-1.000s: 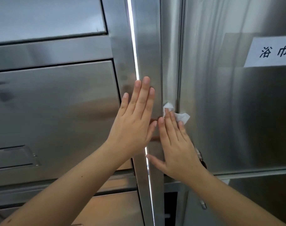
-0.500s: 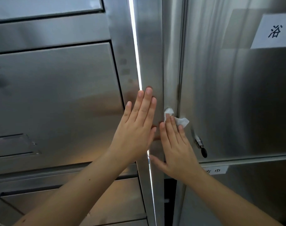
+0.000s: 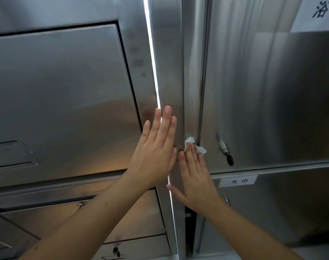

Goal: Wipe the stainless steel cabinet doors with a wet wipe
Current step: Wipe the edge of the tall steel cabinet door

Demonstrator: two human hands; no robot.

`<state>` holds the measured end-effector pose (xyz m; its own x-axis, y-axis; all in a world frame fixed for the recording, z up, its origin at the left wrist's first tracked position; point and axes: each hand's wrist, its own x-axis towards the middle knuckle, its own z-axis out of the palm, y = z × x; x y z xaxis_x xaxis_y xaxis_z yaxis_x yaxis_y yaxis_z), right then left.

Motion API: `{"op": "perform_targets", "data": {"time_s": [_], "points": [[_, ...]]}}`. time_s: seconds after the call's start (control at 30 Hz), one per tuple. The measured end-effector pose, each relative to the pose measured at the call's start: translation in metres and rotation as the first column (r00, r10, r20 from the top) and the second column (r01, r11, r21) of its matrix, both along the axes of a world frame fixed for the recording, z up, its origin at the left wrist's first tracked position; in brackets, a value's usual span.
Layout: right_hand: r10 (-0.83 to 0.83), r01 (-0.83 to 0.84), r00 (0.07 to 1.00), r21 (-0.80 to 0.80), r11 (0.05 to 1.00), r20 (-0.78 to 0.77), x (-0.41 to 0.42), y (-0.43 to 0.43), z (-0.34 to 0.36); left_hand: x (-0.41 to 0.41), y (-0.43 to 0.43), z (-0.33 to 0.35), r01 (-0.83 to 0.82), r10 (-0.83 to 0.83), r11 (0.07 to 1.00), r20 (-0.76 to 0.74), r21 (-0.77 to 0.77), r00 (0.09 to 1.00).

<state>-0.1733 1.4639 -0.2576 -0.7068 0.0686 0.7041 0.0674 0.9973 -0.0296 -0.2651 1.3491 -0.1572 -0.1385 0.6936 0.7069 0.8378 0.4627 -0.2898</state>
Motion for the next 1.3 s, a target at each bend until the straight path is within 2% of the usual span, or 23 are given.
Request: {"op": "perform_targets", "data": {"time_s": [0.33, 0.6, 0.93, 1.3], "points": [[0.006, -0.006, 1.000, 0.005, 1.000, 0.025, 0.003, -0.001, -0.034, 0.003, 0.001, -0.005, -0.015, 0.015, 1.000, 0.013, -0.001, 1.000], [0.003, -0.003, 0.992, -0.005, 1.000, 0.127, 0.013, -0.004, -0.061, 0.002, 0.002, -0.007, -0.017, 0.017, 1.000, 0.018, 0.008, 1.000], [-0.013, 0.015, 0.978, -0.007, 1.000, 0.208, 0.025, -0.007, -0.061, 0.006, 0.003, -0.020, -0.037, 0.037, 0.999, 0.014, 0.009, 0.999], [-0.033, 0.039, 0.975, -0.024, 0.999, 0.219, 0.032, -0.012, -0.055, 0.007, 0.004, -0.022, -0.044, 0.043, 0.999, 0.024, 0.021, 0.999]]}}
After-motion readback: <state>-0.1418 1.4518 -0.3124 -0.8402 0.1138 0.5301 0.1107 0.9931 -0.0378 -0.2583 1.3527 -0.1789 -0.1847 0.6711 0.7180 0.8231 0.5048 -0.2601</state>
